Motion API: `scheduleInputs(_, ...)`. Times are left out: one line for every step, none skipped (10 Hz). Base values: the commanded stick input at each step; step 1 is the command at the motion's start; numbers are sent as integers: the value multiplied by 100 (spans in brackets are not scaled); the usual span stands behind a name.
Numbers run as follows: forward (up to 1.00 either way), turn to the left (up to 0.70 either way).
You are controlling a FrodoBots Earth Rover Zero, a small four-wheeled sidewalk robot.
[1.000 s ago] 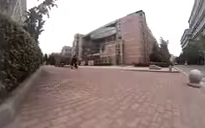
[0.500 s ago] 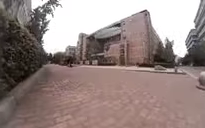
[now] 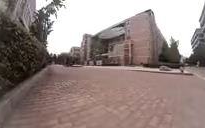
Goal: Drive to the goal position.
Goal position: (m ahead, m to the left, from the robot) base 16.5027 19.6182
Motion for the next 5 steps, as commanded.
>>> scheduleInputs(45,27)
scheduleInputs(45,27)
scheduleInputs(45,27)
scheduleInputs(45,27)
scheduleInputs(45,27)
